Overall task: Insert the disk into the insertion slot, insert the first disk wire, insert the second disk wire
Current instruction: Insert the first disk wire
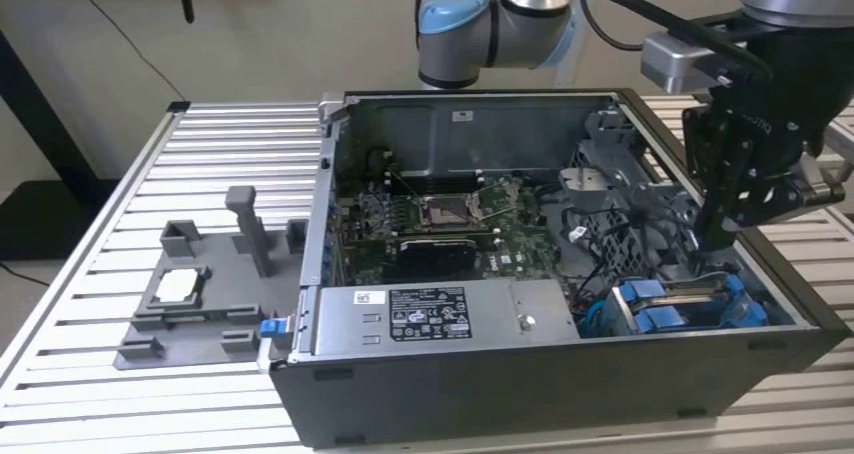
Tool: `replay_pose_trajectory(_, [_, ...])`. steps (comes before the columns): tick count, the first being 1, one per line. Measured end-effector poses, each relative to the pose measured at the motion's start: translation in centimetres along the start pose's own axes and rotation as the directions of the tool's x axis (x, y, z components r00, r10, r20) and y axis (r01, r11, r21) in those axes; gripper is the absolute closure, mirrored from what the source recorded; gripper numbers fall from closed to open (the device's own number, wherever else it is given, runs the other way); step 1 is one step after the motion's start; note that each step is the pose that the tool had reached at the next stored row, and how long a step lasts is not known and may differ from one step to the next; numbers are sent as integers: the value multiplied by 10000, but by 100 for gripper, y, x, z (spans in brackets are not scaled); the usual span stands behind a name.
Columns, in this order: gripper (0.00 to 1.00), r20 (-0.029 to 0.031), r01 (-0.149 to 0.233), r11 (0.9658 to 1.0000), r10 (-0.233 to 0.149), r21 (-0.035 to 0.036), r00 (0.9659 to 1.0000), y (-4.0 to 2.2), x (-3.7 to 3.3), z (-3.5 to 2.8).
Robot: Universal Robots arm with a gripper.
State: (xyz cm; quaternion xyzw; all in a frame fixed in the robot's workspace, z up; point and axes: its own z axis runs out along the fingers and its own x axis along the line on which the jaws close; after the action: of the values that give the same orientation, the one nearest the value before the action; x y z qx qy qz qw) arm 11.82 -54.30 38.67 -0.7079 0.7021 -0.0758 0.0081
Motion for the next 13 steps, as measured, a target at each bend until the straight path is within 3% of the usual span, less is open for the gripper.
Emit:
replay_pose_trajectory(1, [80, 41, 4, 10000, -4, -92, 10000, -4, 6, 2])
replay_pose_trajectory(3, [80, 128, 1, 9999, 1, -157, 9999, -13, 18, 5])
replay_pose_trajectory(13, [80, 131, 3, 9998, 0, -176, 9999, -14, 18, 10])
